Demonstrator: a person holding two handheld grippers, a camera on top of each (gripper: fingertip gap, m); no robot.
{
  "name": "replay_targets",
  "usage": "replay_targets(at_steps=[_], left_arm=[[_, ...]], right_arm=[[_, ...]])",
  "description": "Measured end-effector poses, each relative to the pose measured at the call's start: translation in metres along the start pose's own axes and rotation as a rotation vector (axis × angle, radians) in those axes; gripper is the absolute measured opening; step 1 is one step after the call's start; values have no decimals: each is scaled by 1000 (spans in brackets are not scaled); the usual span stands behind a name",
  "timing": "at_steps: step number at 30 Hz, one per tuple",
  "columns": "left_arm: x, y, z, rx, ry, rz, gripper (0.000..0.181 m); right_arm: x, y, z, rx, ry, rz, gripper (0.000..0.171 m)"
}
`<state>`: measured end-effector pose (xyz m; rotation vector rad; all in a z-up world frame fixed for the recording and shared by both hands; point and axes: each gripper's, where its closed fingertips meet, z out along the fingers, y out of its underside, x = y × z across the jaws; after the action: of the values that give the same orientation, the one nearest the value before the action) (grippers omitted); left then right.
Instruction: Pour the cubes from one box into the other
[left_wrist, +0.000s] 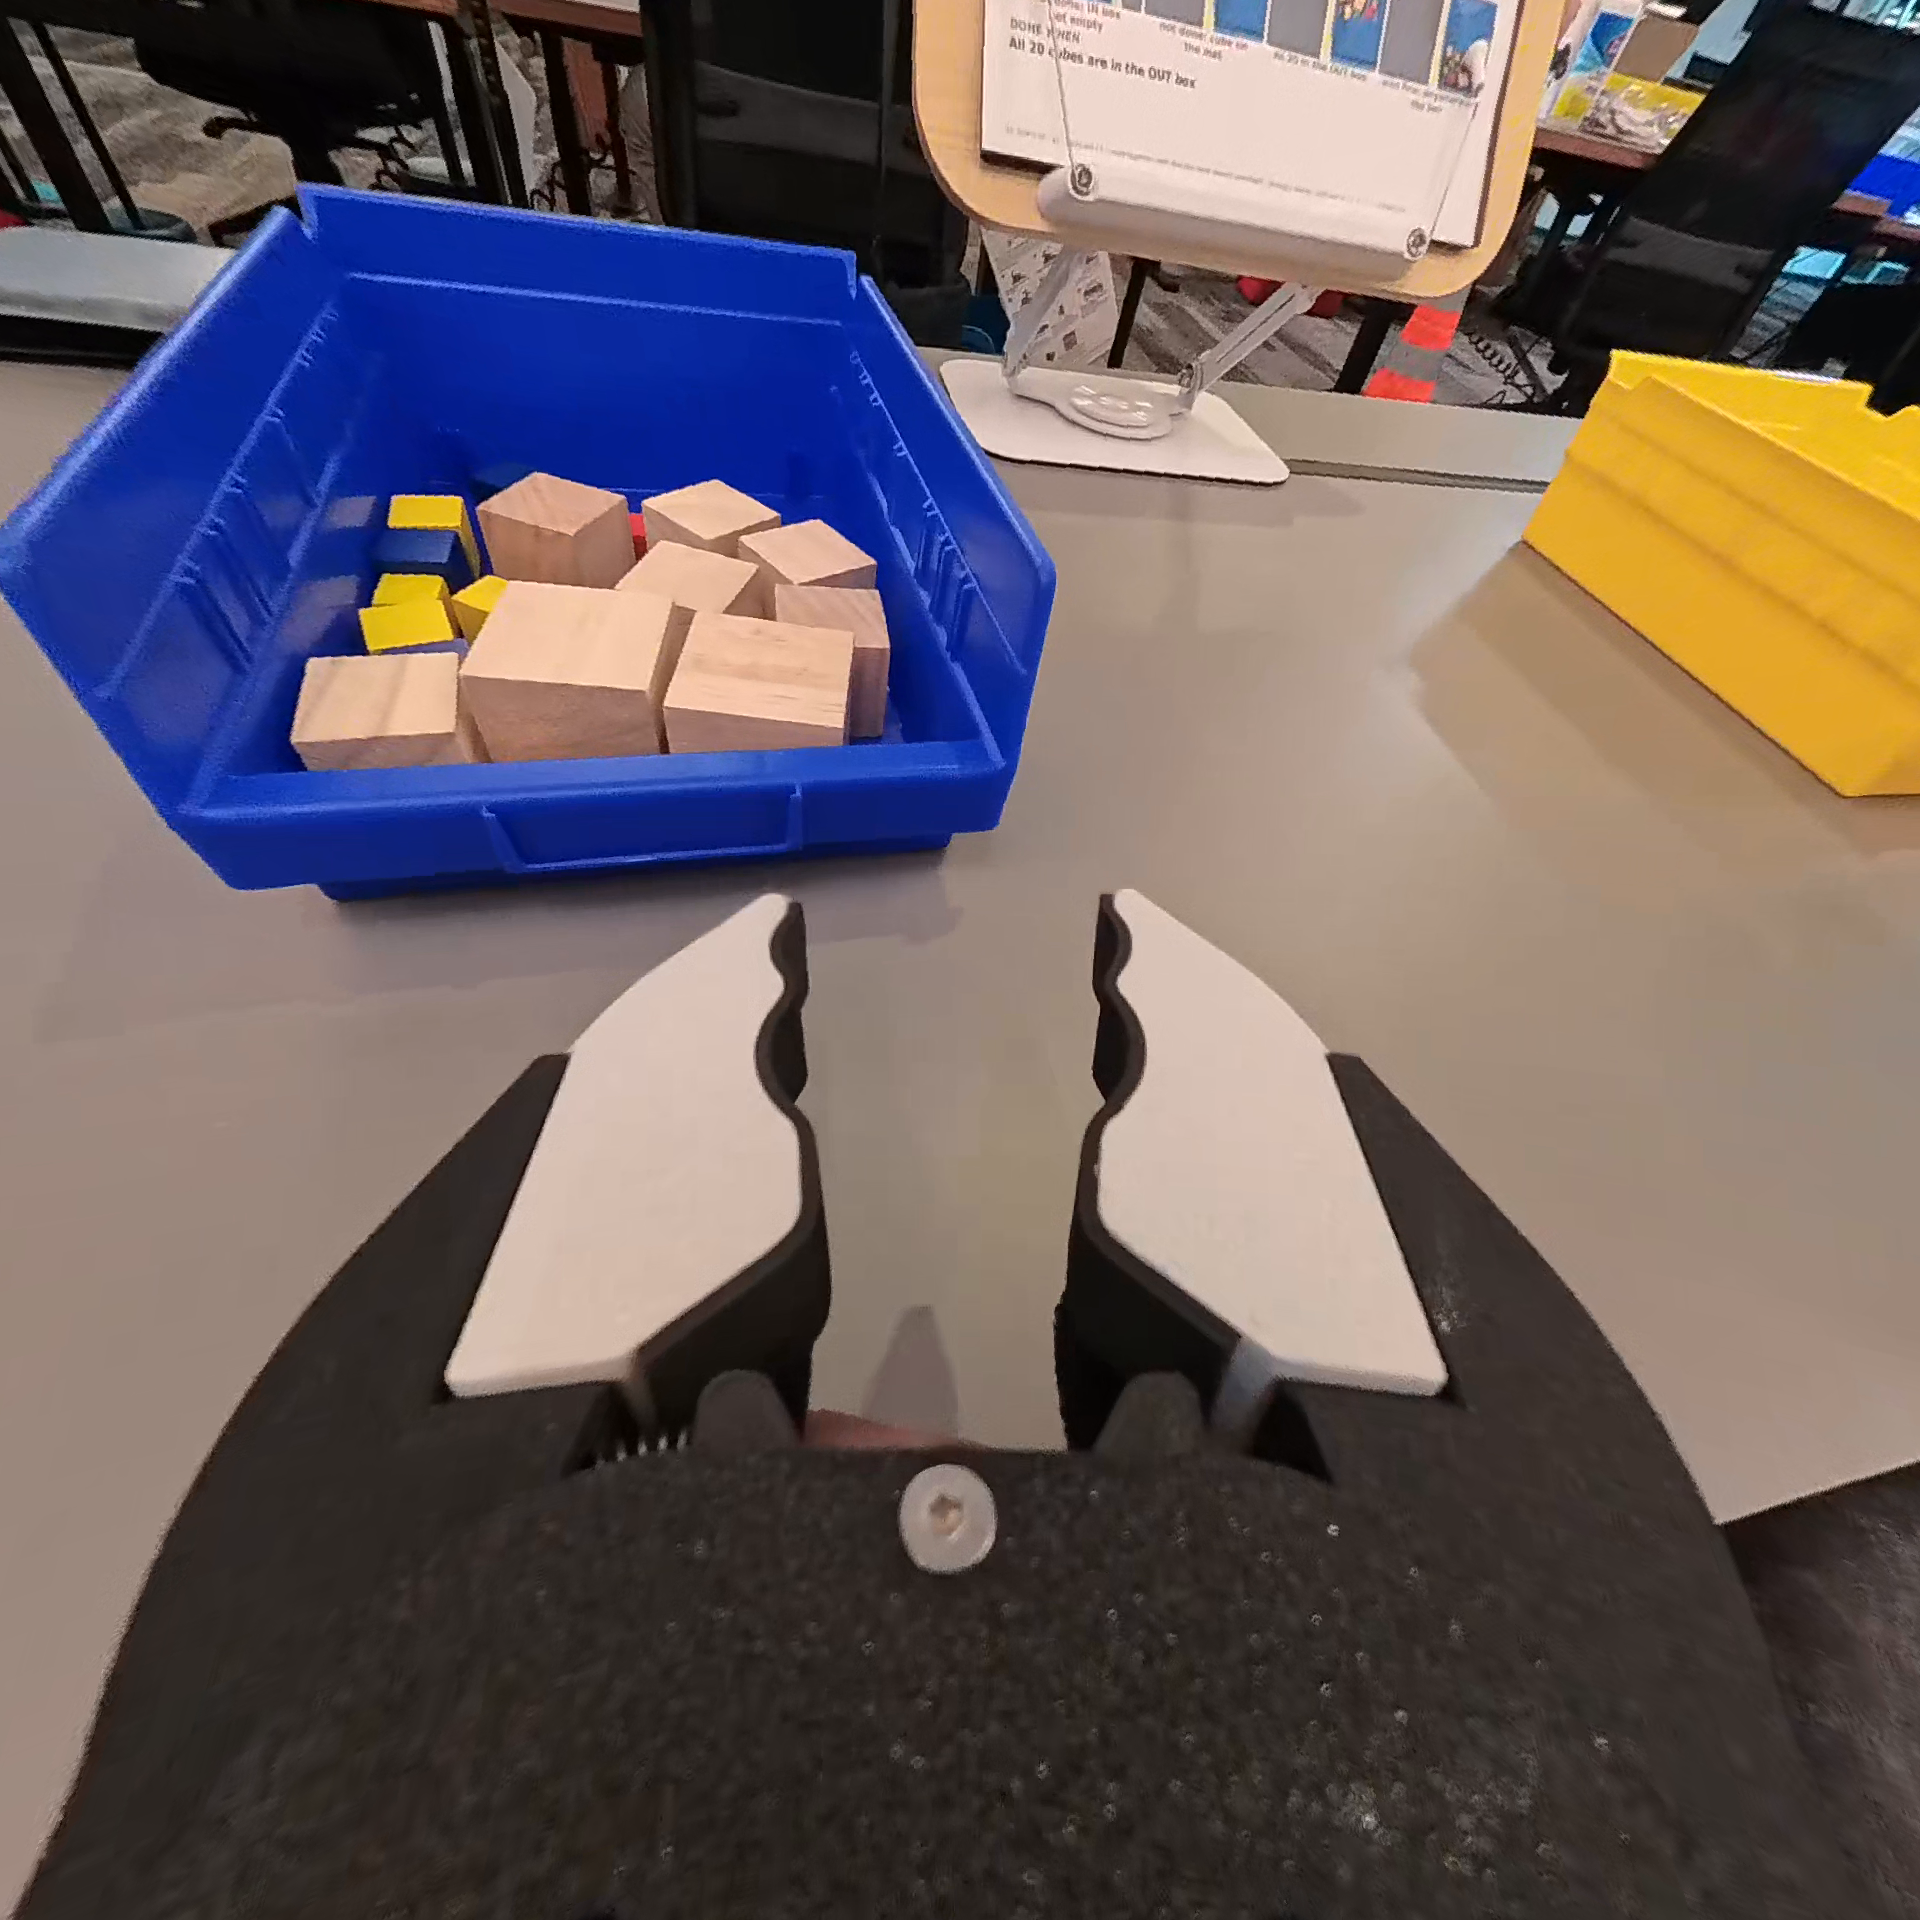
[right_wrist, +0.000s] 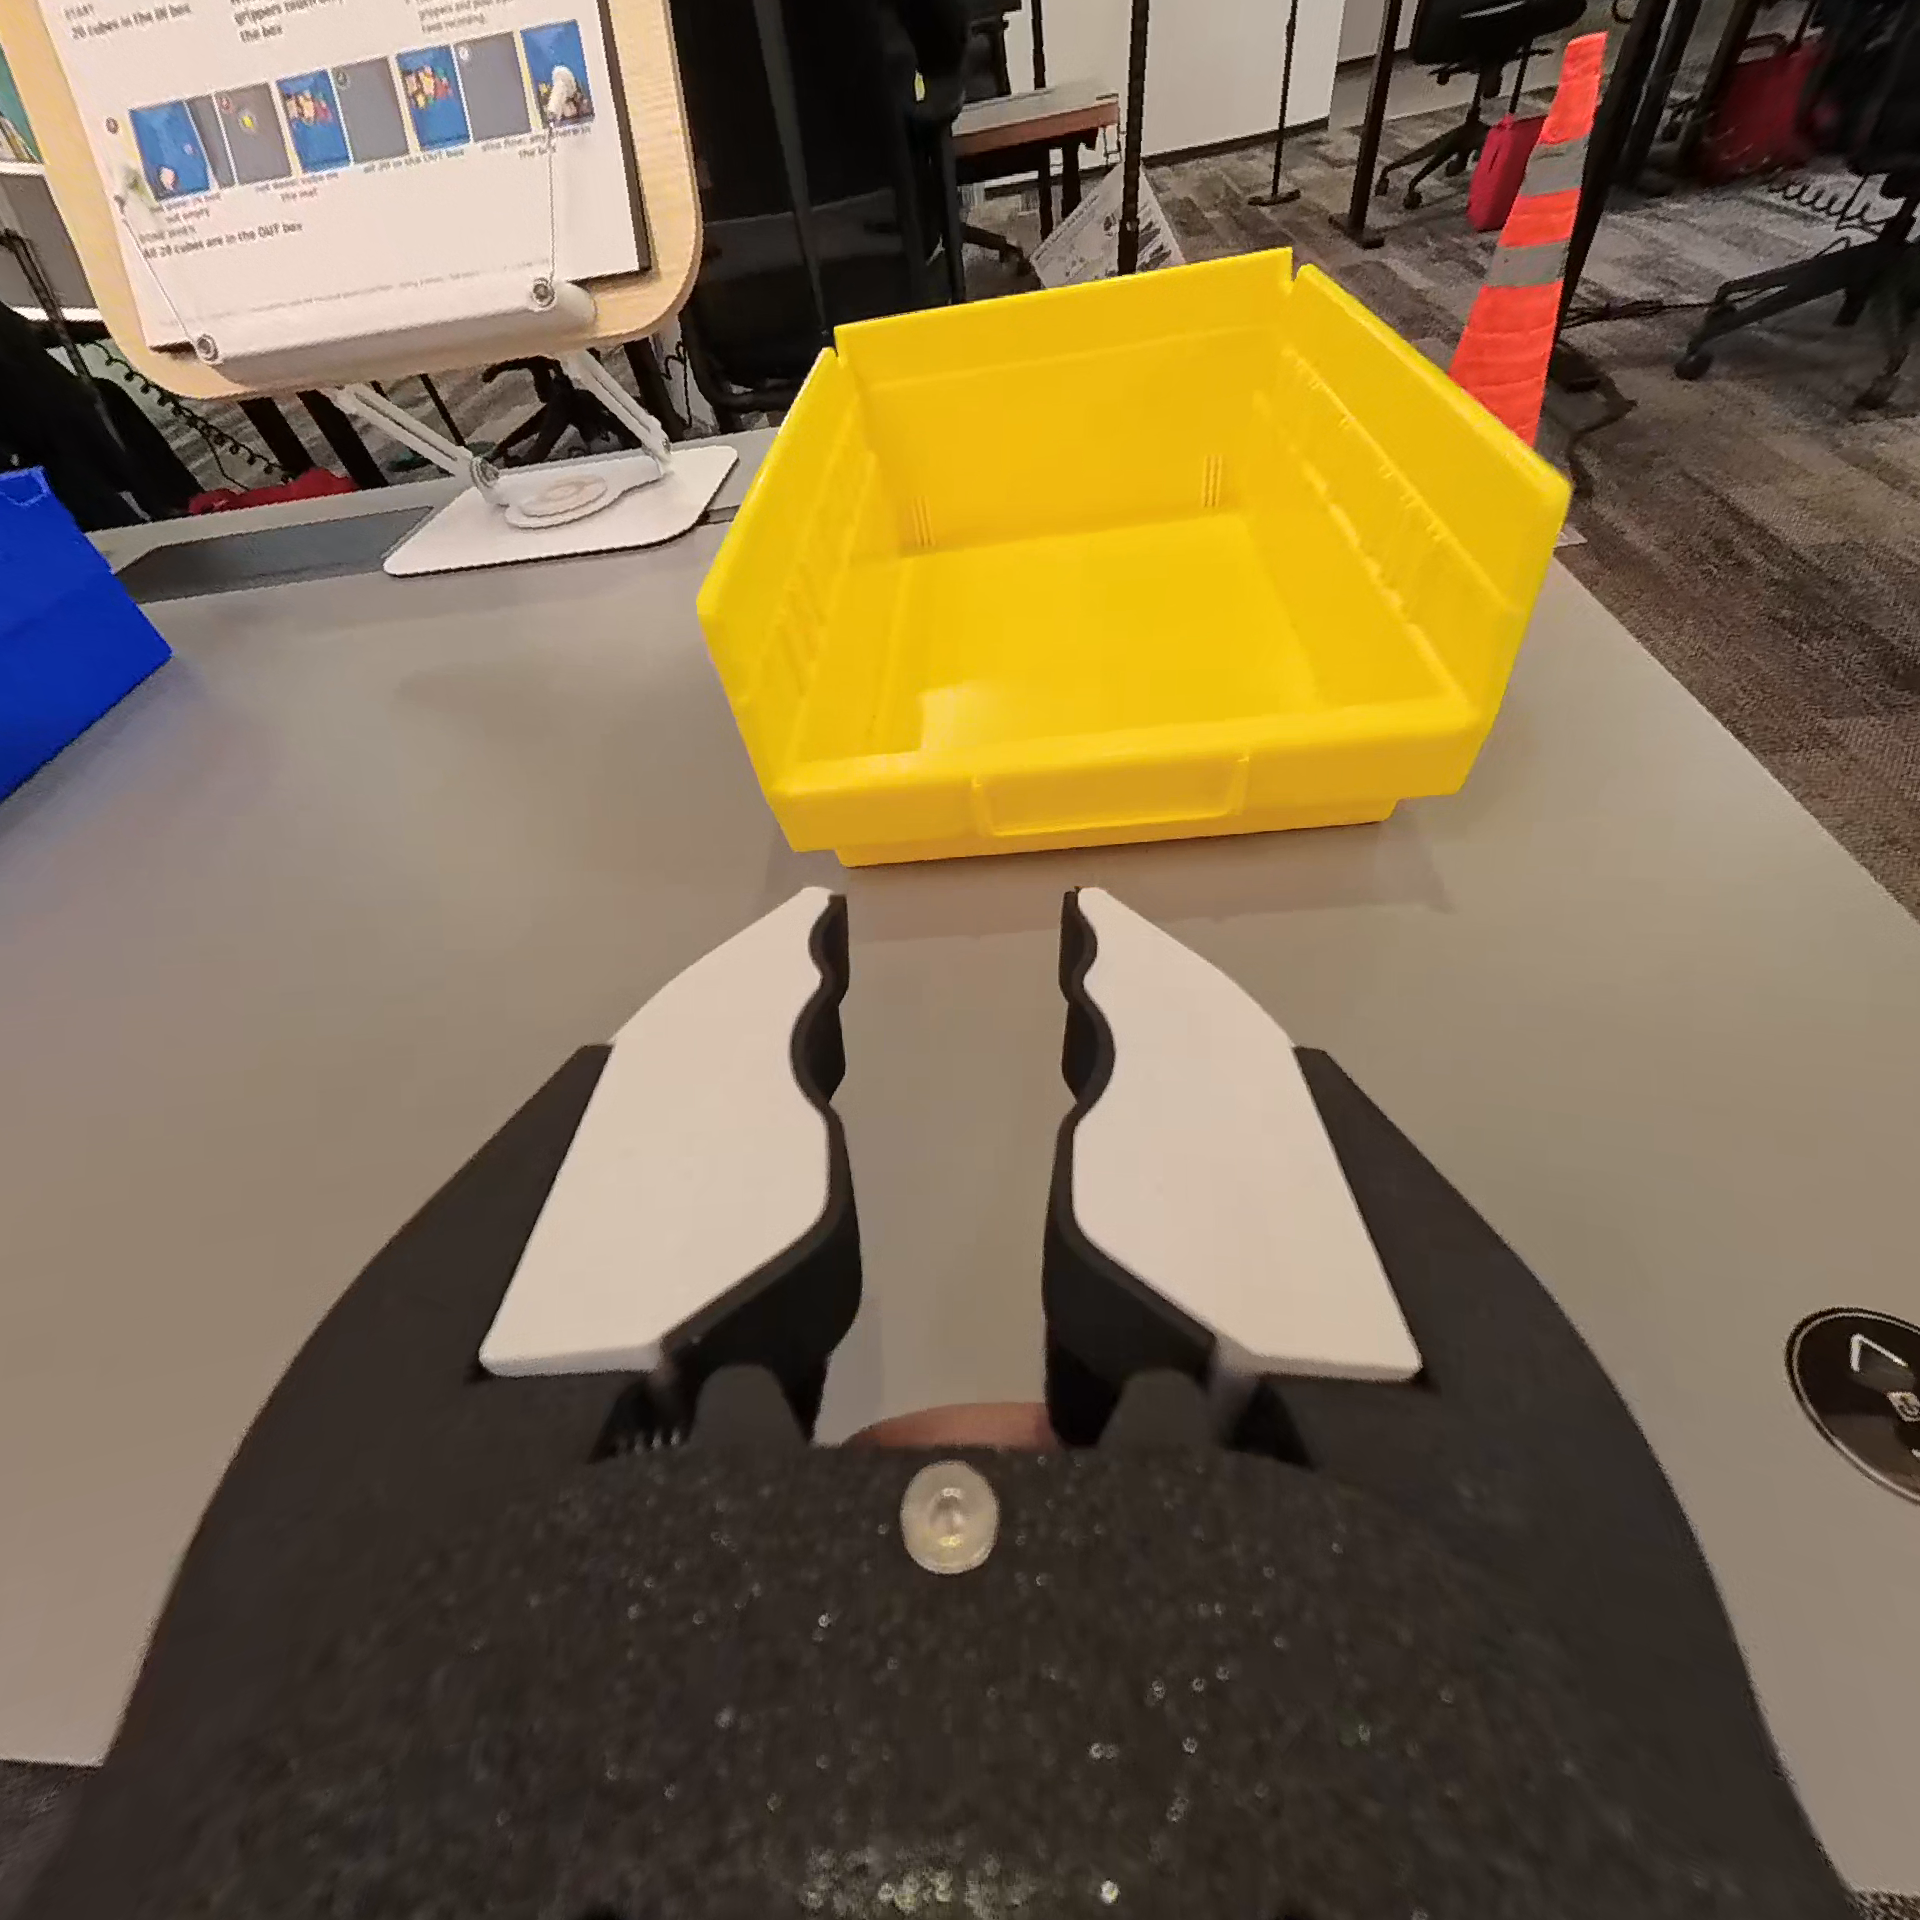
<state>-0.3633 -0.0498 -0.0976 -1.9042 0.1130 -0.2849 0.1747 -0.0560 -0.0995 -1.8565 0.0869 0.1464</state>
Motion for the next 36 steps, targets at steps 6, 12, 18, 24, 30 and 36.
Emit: replay_targets(at_steps=[6,12,18,24,30,36], left_arm=[[-1,0,1,-3,1,-16,53],[-61,-13,-15,8,-130,-43,47],[-165,-14,21,-92,-194,-11,66],[-182,-23,72,-83,-96,-7,59],[-185,-27,81,-85,-164,32,4],[-184,-26,80,-88,-224,30,2]], right_arm=[[-4,-2,-1,13,9,-32,41],[-54,1,-5,-14,-90,-79,46],[-255,27,16,-50,-383,-356,47],[-429,61,86,-201,-482,-211,62],[-493,70,153,-215,-328,-123,54],[-511,66,179,-247,-380,-113,41]])
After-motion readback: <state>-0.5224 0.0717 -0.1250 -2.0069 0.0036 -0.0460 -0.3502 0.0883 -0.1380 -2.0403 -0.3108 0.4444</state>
